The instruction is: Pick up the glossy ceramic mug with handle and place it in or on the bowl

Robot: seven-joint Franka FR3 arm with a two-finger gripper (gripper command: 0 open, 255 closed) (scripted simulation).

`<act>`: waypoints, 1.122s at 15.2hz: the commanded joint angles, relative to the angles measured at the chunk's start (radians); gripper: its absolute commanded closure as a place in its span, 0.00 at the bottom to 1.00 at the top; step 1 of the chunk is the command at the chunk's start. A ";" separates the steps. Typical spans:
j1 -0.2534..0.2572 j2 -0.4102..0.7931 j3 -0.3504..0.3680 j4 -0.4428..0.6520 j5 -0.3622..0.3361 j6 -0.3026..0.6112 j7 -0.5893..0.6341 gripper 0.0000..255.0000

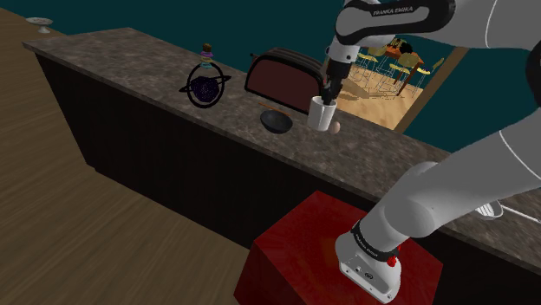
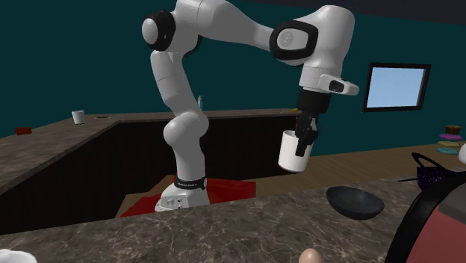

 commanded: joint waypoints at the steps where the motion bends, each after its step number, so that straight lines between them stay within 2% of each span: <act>1: 0.018 0.078 0.005 0.078 0.029 -0.004 0.006 1.00; 7: 0.044 0.309 0.011 0.340 0.107 -0.045 0.002 1.00; 12: 0.043 0.496 0.019 0.582 0.165 -0.109 -0.001 1.00; 17: 0.043 0.503 0.021 0.524 0.168 -0.045 -0.003 1.00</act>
